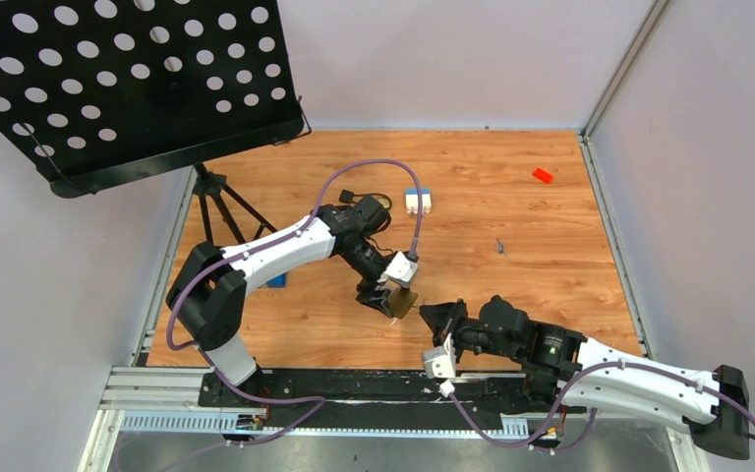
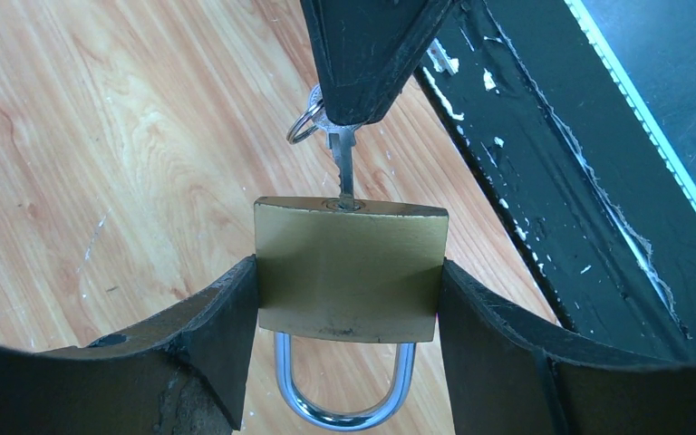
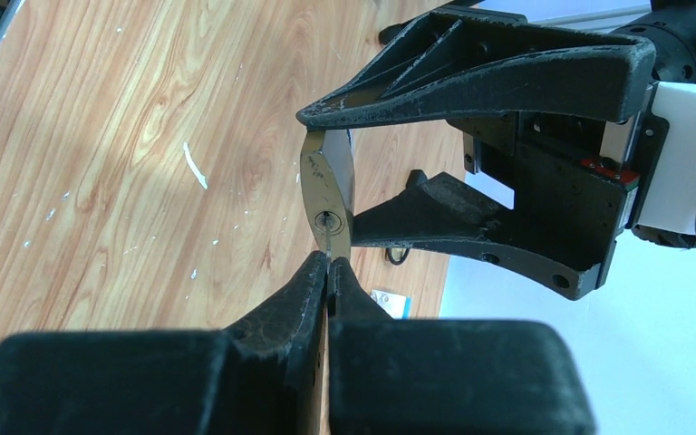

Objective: Unlock with the key

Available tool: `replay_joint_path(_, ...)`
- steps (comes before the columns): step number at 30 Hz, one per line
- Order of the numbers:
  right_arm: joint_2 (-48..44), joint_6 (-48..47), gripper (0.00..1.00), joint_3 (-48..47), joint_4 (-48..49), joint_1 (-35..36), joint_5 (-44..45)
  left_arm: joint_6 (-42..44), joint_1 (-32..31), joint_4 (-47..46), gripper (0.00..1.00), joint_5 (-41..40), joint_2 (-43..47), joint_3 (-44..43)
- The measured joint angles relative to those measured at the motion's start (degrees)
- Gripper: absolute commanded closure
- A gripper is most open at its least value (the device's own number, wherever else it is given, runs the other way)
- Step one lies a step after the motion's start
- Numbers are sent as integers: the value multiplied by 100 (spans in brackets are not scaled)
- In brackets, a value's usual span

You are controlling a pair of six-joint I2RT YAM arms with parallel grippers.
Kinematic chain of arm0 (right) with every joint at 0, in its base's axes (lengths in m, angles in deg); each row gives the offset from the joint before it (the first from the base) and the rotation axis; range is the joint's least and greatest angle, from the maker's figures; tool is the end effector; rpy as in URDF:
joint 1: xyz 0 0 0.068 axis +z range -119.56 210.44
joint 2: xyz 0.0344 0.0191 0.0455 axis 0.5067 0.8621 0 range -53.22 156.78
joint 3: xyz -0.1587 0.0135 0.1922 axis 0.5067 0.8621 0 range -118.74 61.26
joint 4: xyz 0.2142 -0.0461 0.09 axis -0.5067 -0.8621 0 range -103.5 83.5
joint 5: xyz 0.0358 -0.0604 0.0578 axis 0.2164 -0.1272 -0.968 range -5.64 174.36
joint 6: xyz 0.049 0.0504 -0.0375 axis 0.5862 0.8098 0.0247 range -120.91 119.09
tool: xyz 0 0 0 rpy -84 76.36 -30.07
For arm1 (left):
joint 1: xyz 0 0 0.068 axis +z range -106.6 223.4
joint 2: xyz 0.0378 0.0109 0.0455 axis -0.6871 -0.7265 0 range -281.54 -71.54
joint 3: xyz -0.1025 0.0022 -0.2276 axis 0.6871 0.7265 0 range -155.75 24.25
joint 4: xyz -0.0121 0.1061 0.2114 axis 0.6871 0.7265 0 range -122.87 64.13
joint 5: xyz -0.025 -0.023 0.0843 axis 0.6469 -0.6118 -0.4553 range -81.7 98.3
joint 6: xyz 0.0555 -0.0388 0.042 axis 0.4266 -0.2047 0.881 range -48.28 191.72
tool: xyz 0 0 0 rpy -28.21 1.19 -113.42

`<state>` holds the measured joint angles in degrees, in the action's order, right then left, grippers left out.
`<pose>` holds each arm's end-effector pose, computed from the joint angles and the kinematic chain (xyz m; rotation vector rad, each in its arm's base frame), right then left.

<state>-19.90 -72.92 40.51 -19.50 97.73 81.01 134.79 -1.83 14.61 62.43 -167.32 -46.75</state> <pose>0.0637 0.1624 0.1949 -1.9030 0.6661 0.0065 0.1735 -0.2539 0.2062 2.1026 1.2778 -1.1787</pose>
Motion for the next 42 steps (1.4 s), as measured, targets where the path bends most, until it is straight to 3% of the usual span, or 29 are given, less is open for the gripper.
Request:
replay_joint_path(20,435,358,100,-39,260,-72,111,-944,2,-732,100,-339,0,175)
replay_joint_path(42,-35,74,100,-15,50,-245,-339,-282,2,-492,100,-26,63,136)
